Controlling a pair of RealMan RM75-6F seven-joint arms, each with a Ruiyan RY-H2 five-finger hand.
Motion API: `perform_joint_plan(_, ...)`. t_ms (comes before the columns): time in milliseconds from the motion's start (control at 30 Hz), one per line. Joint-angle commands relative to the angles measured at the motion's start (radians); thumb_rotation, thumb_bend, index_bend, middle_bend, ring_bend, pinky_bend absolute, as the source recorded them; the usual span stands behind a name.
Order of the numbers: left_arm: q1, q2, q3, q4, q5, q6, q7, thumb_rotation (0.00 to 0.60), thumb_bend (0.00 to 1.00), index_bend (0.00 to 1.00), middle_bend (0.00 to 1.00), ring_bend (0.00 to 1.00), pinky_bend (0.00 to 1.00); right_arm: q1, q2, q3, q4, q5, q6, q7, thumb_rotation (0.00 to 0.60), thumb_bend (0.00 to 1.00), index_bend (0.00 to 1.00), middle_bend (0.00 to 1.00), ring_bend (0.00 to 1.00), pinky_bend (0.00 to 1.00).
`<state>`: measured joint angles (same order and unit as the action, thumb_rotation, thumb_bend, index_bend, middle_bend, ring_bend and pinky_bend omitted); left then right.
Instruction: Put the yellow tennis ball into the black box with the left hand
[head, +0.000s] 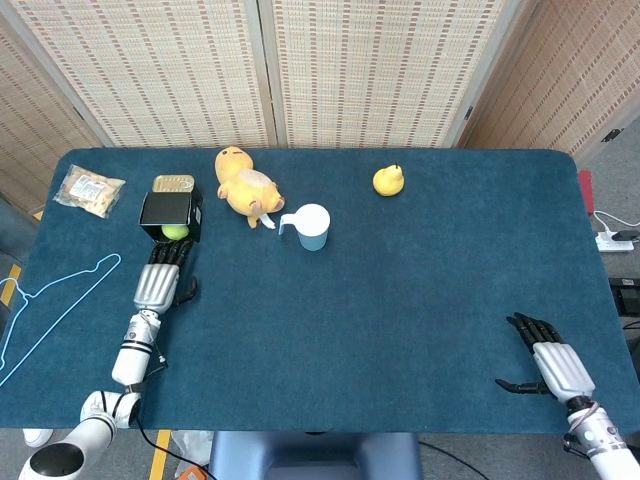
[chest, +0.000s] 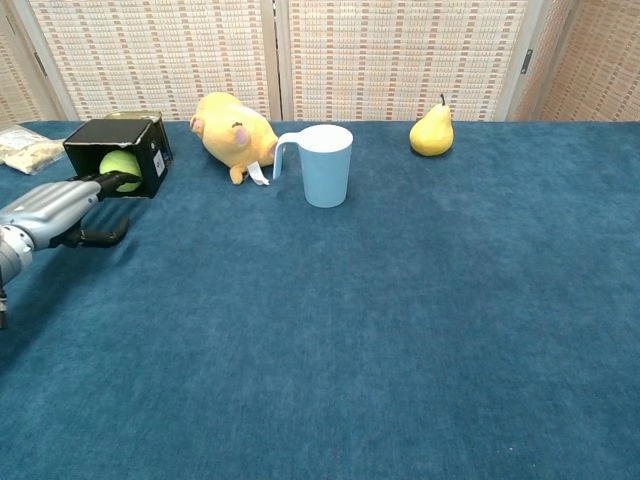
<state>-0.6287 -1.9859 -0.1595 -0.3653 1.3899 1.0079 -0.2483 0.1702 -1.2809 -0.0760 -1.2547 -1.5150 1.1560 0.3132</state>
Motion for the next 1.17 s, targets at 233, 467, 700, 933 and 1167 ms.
perform_joint_plan(233,0.355,0.375,0.146,-0.684,0.056,0.377,0.324,0.097,0.50,0.00,0.00,0.00,0.00,-0.002,0.009,-0.012,-0.008,-0.030,0.023,0.014,0.506,0.00,0.00,0.00,0.00,0.00)
perform_joint_plan(467,0.554,0.604,0.283,-0.980,0.129,0.575,0.202,0.195,0.39,0.05,0.00,0.00,0.00,-0.003,0.019,-0.030,-0.036,-0.086,0.068,-0.009,0.508,0.00,0.00,0.00,0.00,0.00)
perform_joint_plan(700,0.607,0.558,0.285,-0.837,0.139,0.593,0.073,0.194,0.31,0.05,0.00,0.00,0.00,0.007,0.021,-0.035,-0.065,-0.099,0.063,-0.054,0.511,0.00,0.00,0.00,0.00,0.00)
perform_joint_plan(933,0.605,0.539,0.272,-0.805,0.169,0.590,0.077,0.196,0.32,0.00,0.00,0.00,0.00,0.002,0.025,-0.034,-0.066,-0.094,0.076,-0.046,0.528,0.00,0.00,0.00,0.00,0.00)
perform_joint_plan(1167,0.603,0.532,0.261,-0.827,0.191,0.586,0.098,0.194,0.32,0.00,0.00,0.00,0.00,0.005,0.029,-0.040,-0.051,-0.103,0.079,-0.028,0.528,0.00,0.00,0.00,0.00,0.00)
